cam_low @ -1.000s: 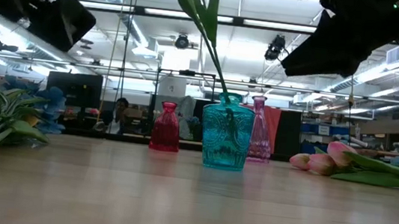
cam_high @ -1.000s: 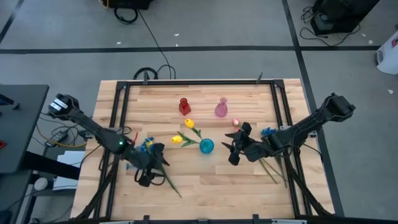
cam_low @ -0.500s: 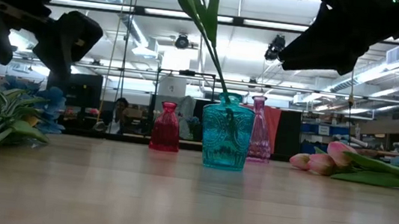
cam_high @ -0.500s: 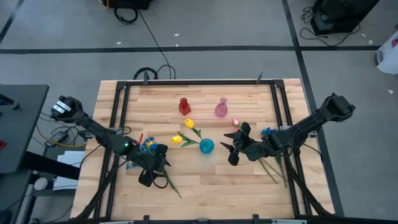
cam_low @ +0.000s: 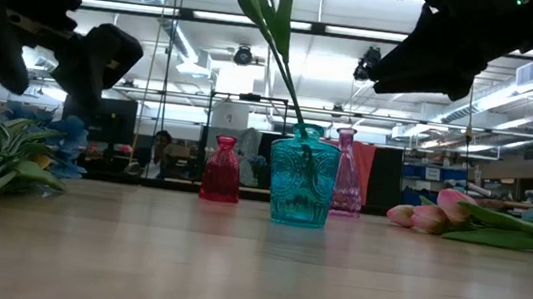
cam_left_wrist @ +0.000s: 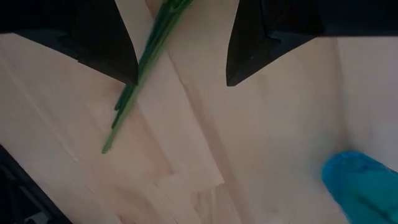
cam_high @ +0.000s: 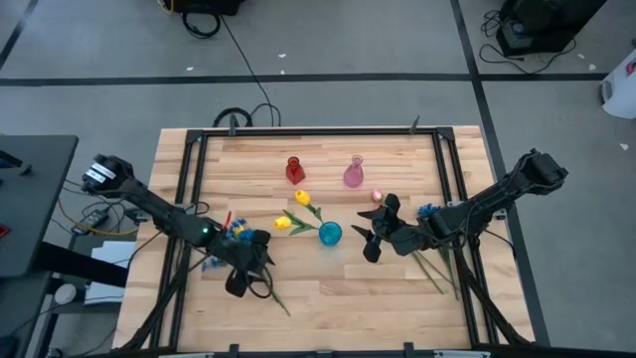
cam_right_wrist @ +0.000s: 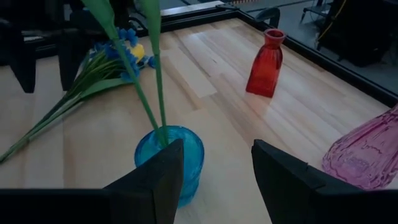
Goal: Sort flowers into vase by color
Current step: Put the middle right blue flowers into the pink vase
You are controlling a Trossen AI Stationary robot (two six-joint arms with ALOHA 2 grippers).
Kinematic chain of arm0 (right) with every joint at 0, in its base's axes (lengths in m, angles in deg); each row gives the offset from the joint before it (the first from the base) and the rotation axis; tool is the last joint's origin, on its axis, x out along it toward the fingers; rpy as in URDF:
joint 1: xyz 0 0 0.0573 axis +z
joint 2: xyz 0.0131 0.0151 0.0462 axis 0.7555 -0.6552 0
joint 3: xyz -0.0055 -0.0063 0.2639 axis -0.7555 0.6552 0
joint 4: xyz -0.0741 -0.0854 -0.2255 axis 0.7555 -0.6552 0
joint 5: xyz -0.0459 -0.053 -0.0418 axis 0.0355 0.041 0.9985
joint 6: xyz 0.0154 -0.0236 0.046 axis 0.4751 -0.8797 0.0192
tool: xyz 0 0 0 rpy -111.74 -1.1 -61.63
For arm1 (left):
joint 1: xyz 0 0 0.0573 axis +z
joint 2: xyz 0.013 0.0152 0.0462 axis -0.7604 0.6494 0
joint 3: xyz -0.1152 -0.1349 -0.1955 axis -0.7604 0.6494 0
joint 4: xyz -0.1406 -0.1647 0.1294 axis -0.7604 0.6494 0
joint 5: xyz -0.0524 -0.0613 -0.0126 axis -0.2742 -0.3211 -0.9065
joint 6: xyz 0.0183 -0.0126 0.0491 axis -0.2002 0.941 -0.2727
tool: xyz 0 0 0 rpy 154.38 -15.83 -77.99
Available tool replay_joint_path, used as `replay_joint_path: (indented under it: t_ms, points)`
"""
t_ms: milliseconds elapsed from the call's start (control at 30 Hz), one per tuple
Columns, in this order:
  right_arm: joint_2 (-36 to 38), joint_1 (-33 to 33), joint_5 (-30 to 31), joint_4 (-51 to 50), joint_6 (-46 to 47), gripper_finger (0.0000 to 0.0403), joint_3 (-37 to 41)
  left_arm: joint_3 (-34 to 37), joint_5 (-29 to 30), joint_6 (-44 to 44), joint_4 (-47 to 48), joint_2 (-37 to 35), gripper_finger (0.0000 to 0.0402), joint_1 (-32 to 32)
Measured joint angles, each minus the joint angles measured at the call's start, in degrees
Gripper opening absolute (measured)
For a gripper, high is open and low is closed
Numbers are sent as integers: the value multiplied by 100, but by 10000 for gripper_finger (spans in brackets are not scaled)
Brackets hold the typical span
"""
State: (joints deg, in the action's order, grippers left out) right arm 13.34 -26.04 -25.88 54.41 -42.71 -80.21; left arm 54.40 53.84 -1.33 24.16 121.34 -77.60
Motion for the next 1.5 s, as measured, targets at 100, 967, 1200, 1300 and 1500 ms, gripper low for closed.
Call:
replay_joint_path:
  t_ms: [100, 967, 1200, 1300, 1500]
  points:
    - [0, -11, 32, -2, -15, 200, -1, 0, -147, -61, -77, 256, 250, -13]
    - [-2, -28, 37, -7, -17, 200, -2, -1, 440, -1796, 1100, 476, 48, -15]
    - [-2, -28, 37, -2, -7, 200, -2, -242, 581, -1592, 1863, 306, 27, -4]
    - [-3, -32, 39, 49, -10, 200, -2, -817, 1015, -1513, 2865, 145, 42, 28]
    - [-3, -39, 41, 173, -53, 200, -4, -1683, 1188, -1498, 4311, -171, 50, 238]
